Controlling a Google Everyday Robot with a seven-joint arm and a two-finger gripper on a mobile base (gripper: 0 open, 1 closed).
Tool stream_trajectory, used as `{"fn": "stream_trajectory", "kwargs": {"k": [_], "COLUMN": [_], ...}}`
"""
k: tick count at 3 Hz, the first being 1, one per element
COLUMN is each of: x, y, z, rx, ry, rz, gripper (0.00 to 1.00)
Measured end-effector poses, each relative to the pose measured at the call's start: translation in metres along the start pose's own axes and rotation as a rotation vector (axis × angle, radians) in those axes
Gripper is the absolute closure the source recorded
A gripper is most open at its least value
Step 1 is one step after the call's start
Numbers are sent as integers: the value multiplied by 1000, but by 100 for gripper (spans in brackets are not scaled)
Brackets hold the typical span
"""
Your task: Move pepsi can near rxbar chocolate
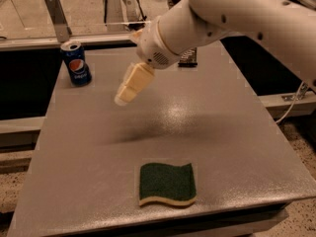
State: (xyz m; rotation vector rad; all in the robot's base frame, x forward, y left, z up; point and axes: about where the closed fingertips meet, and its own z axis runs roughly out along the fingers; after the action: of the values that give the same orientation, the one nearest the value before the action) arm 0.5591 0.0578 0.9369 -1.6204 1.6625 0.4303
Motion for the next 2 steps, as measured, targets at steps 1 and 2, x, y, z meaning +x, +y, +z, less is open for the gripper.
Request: {"fn": "stream_trajectory", "kwargs": {"k": [1, 2], "x": [-20, -39], "y": [-25, -46], "z": [54, 105], "rx": [1, 2], "ry": [-91, -183], "rz": [0, 23], "gripper": [0, 0]}}
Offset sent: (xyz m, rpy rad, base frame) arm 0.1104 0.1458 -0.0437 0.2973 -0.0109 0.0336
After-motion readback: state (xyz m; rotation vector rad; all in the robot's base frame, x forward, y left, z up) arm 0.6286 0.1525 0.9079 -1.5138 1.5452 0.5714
